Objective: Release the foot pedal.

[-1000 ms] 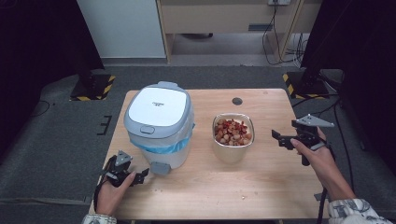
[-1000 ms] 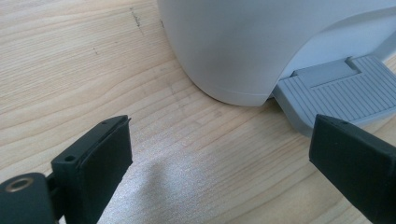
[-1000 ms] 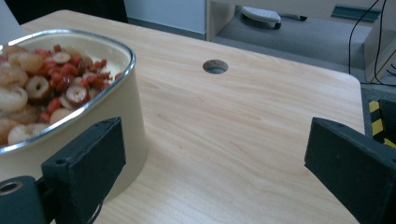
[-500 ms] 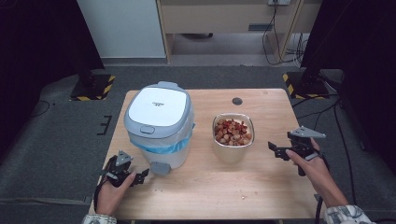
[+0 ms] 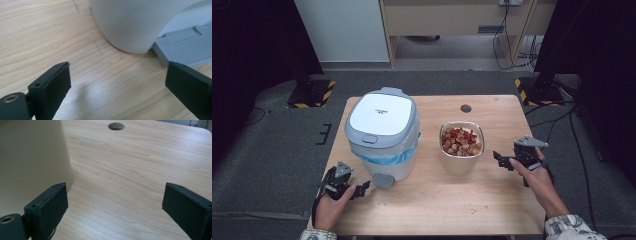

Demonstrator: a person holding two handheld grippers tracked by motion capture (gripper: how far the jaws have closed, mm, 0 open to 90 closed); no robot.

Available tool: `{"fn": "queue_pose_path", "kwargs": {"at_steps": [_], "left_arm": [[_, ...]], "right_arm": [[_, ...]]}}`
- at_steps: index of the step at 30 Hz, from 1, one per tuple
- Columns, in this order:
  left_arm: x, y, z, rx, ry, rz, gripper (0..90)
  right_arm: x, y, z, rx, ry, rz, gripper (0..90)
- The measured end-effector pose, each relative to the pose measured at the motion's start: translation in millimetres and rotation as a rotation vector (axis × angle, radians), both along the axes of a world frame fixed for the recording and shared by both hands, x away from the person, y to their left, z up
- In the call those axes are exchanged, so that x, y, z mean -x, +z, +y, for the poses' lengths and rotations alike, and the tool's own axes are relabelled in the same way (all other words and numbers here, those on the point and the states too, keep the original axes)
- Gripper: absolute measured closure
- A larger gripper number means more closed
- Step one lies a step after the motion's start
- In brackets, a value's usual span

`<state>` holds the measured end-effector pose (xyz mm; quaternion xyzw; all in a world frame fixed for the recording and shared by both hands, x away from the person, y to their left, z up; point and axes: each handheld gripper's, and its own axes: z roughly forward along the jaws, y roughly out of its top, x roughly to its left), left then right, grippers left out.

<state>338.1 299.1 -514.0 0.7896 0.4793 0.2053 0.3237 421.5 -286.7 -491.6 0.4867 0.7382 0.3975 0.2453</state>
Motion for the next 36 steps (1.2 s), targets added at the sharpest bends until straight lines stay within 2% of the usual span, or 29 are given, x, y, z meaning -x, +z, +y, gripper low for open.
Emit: {"fn": "queue_pose_path", "kwargs": {"at_steps": [1,2,3,4,5,8,9,12,16,20,21,27,31,36], "left_arm": [[-0.9,-1.2,1.6,-0.005,0.013,0.002,5.8],[-0.9,-1.2,1.6,-0.005,0.013,0.002,5.8],[-1.6,-2.2,3.3,-0.014,0.027,-0.003,5.9],[-1.6,-2.2,3.3,-0.014,0.027,-0.003,6.1],[-2.7,-3.4,5.1,-0.023,0.035,-0.002,6.3],[-3.9,-4.8,6.5,-0.034,0.039,-0.002,6.3],[-5.3,-6.5,7.4,-0.036,0.042,0.002,6.3],[-7.3,-8.7,8.8,-0.043,0.048,0.007,6.2],[-9.1,-10.9,10.6,-0.045,0.055,0.015,6.3],[-11.3,-14.4,12.4,-0.041,0.063,0.027,6.2],[-11.7,-15.0,12.9,-0.041,0.065,0.029,6.2],[-13.4,-18.2,13.3,-0.023,0.057,0.028,4.6],[-14.5,-20.6,14.6,-0.004,0.058,0.024,2.4],[-13.9,-21.8,14.1,0.003,0.06,0.013,1.7]], "right_arm": [[-4.5,-3.7,-0.8,-0.002,-0.027,0.015,6.6],[-4.5,-3.7,-0.8,-0.002,-0.027,0.015,6.6],[-8.8,-7.9,-2.1,0.005,-0.06,0.035,6.7],[-8.8,-7.9,-2.1,0.005,-0.06,0.035,6.7],[-11.9,-12.2,-3.8,0.014,-0.086,0.06,7.1],[-13.6,-16.4,-5.6,0.019,-0.106,0.08,7.6],[-14.6,-21.3,-7.0,0.014,-0.125,0.099,7.5],[-14.6,-29.7,-8.7,0.018,-0.15,0.121,7.5],[-16.0,-37.1,-8.4,0.04,-0.179,0.174,7.3],[-13.4,-44.8,-7.5,0.037,-0.179,0.179,6.5],[-10.4,-47.7,-5.8,0.07,-0.169,0.154,6.0],[3.0,-47.8,-3.3,0.08,-0.173,0.157,5.0],[14.8,-47.6,-3.7,0.082,-0.144,0.164,3.6],[16.7,-47.8,-4.6,0.087,-0.131,0.16,3.4]]}}
